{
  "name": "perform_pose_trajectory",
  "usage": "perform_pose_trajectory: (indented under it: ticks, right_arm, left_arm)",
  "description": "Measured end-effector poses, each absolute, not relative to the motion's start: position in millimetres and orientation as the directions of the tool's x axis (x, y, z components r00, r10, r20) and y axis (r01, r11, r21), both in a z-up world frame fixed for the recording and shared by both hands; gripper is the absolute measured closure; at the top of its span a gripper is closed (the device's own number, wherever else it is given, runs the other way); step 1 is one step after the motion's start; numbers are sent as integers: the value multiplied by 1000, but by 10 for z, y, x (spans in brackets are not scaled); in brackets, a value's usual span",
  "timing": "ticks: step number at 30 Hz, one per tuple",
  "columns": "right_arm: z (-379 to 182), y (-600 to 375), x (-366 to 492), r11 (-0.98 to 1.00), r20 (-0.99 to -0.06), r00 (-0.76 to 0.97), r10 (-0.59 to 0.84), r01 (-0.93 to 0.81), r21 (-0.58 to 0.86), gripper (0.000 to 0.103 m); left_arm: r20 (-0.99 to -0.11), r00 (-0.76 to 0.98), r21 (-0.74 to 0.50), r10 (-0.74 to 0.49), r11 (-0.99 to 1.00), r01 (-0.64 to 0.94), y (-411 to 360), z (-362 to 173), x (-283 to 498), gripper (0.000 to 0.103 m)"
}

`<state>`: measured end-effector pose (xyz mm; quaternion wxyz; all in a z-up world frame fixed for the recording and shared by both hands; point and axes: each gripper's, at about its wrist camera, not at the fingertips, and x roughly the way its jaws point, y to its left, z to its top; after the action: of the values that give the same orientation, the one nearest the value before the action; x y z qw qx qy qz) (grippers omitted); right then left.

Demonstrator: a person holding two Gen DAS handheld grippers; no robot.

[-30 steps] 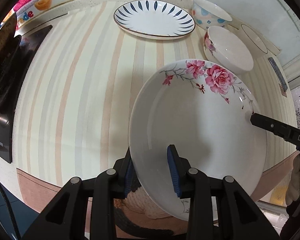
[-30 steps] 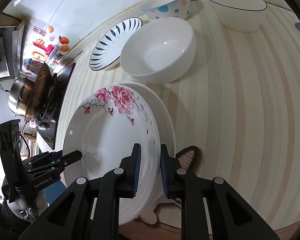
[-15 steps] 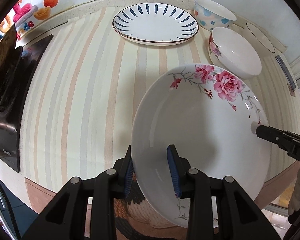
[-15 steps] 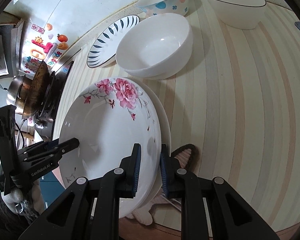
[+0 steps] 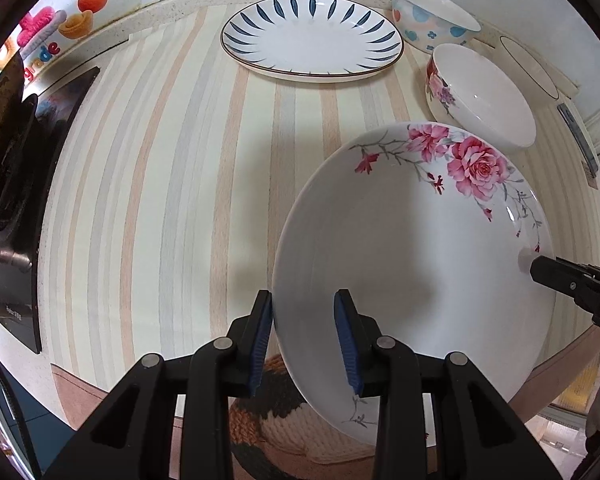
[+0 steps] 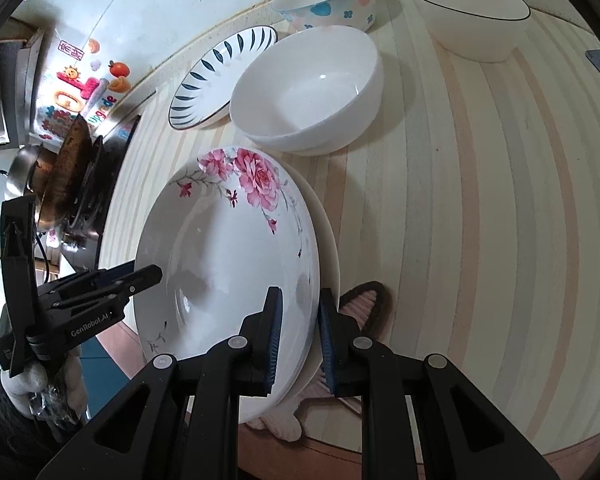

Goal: Organize plates and bowls
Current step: 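Carry the pink-flower plate with both tools onto the grey-flower plate and release, then grasp the blue-striped plate rim with the right tool while the left tool grips it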

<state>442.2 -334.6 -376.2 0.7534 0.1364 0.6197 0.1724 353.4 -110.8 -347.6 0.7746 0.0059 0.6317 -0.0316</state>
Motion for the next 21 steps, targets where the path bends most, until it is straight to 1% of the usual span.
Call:
perform_pose_trajectory:
  ticks: [6,10,17,20,21]
  right_arm:
    - [-3714,-3416,4428,917,-903,162,398,-42,397,82]
    - [-3574,-3523,4441,912,-895,187,405,-13,410,82]
    - [-3159,-3584,4533,909,-886,221,407,-1,417,81]
    - [-2956,-3518,4646,903,-877,236,418,-5,429,73]
    - [-2898,-3494,4700,902,-875,240,420,-4,431,68]
  left_arm:
    - [-981,186,-51,-61,997,56,-1056,-3477,3588,74]
    - [-980,188,-57,-67,997,54,-1006,-3412,3625,74]
    - [-964,253,-70,-84,996,63,-875,-2988,3704,74]
    - [-953,289,-81,-96,995,62,-801,-2760,3798,74]
    - [-949,299,-87,-101,994,59,-791,-2702,3829,74]
